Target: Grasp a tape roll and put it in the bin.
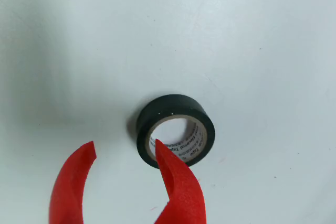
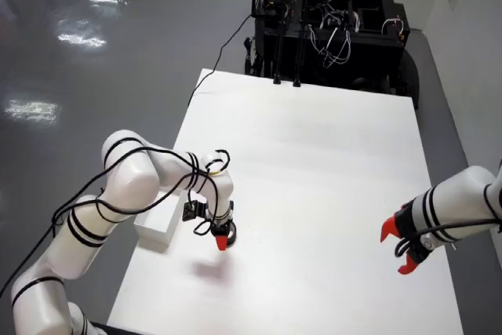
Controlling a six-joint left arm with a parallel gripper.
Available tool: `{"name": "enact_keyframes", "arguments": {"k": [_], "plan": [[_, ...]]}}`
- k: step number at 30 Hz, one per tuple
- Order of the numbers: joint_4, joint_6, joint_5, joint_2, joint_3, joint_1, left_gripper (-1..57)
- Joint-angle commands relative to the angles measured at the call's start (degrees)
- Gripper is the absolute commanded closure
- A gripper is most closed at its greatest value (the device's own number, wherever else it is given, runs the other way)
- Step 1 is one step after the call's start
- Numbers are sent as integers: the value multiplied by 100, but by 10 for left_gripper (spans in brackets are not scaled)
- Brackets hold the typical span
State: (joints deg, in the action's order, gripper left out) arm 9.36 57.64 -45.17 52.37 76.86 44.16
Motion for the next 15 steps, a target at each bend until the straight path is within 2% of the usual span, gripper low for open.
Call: {"name": "enact_keyframes", "arguments": {"k": [1,15], "plan": [[5,37,272,212,57,111,323],[189,54,360,379,-224,49,330]]}}
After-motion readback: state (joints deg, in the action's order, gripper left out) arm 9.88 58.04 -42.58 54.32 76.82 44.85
